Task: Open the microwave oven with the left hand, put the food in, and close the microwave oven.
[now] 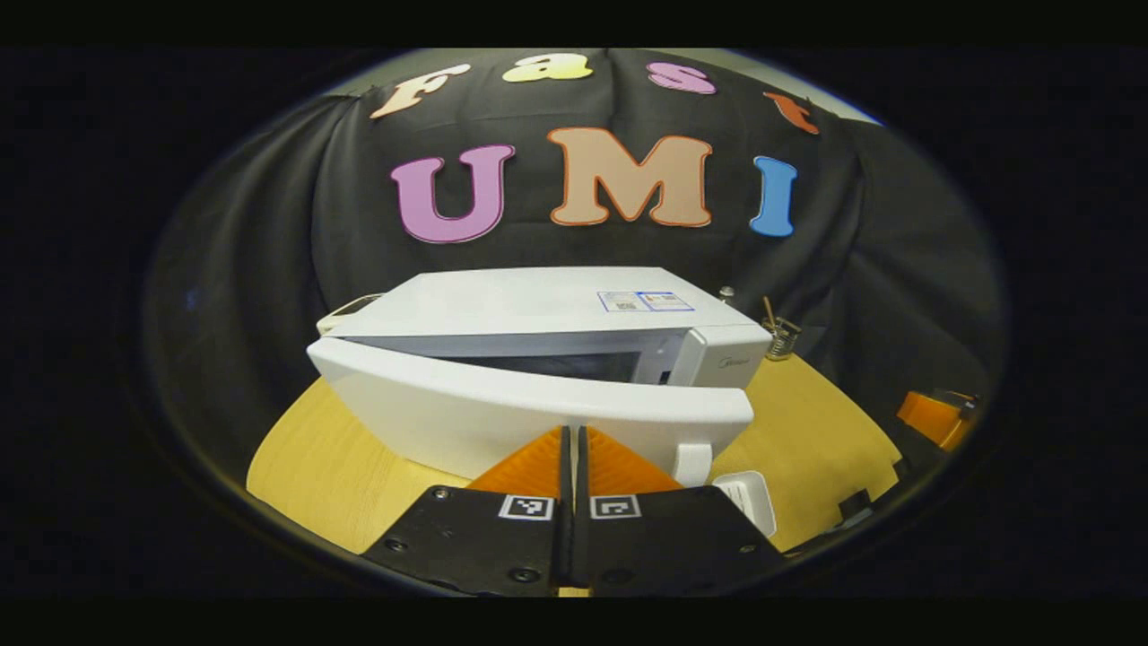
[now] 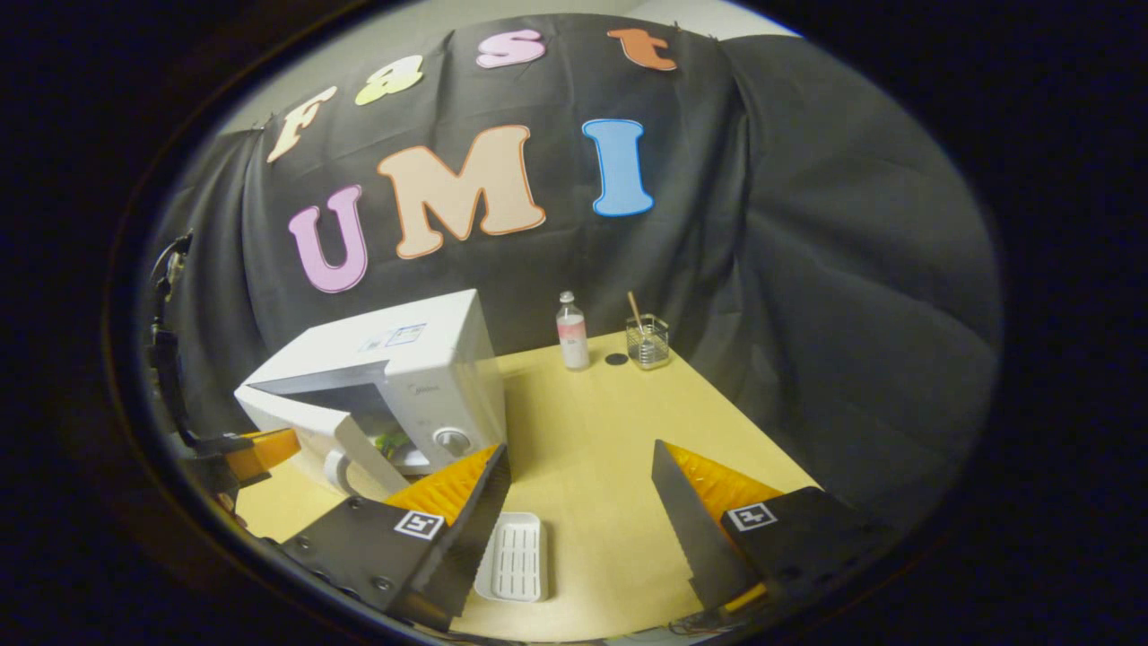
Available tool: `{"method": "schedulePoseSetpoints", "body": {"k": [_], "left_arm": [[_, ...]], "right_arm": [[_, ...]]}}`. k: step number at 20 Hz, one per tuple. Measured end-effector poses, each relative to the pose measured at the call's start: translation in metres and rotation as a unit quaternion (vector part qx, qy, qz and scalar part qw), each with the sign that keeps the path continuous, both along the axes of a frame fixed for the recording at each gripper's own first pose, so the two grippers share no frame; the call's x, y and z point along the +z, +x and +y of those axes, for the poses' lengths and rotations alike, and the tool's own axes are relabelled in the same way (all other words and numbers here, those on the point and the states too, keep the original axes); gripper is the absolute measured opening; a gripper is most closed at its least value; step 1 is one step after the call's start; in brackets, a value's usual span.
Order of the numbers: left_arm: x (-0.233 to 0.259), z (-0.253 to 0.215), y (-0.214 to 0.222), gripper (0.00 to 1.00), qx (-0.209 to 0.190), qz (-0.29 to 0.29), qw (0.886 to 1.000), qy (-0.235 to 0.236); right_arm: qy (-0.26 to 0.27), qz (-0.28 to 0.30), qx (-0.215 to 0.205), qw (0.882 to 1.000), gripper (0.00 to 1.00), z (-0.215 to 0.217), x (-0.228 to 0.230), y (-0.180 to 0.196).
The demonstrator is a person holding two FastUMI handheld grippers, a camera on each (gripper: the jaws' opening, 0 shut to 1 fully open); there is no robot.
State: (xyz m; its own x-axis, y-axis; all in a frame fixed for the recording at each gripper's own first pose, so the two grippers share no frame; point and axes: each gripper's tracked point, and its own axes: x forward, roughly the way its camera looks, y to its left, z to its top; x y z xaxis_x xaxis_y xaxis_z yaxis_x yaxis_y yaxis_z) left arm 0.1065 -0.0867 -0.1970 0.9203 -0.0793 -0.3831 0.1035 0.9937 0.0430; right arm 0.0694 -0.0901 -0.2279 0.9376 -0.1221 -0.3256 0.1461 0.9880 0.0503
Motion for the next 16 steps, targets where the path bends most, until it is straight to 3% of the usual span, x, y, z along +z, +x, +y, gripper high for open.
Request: {"method": "schedulePoseSetpoints", "body": {"k": [8, 10, 16], "left_arm": [[-0.002, -0.014, 0.032, 0.0, 0.0, -0.004, 1.0, -0.014], [-0.005, -0.013, 0.038, 0.01, 0.002, -0.006, 1.0, -0.014], [-0.009, -0.015, 0.051, 0.01, 0.006, -0.004, 1.0, -0.015]], "right_arm": [[0.005, -0.007, 0.01, 1.0, 0.98, -0.003, 0.007, 0.005], [0.002, -0.01, 0.011, 1.0, 0.89, -0.002, 0.008, 0.005], [0.003, -0.017, 0.005, 1.0, 0.89, -0.007, 0.012, 0.008]]}}
